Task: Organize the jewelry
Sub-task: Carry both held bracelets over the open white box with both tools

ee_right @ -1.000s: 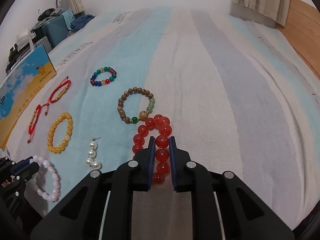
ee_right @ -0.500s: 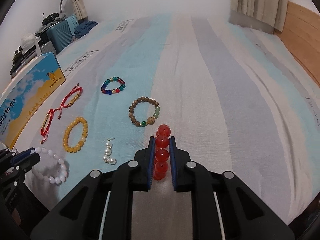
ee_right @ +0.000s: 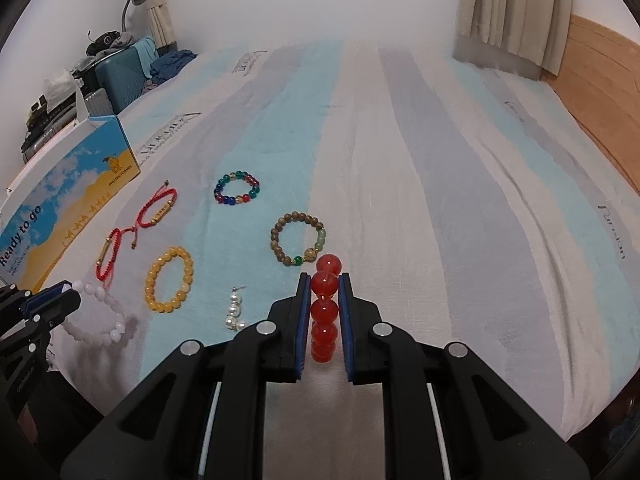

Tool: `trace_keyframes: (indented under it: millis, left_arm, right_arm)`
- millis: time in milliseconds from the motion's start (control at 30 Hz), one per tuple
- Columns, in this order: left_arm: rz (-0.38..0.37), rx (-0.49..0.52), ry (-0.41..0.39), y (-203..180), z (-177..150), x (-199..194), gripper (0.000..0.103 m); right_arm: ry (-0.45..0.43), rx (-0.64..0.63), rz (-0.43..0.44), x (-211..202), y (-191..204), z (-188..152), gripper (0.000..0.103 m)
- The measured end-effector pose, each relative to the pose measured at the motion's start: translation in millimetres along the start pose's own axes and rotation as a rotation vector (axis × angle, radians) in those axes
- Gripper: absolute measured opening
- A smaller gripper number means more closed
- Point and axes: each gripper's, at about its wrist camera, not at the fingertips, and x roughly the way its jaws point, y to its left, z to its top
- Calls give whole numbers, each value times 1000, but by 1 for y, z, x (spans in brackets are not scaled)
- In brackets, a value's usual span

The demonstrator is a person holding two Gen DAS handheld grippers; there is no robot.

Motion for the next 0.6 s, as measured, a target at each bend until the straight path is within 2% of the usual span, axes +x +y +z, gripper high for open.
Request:
trace_keyframes:
  millis: [600]
  left_arm:
    - [49,-42,-65,41,34,-63,9]
  right_arm:
    - [-69,-27,29,-53,52,33,13]
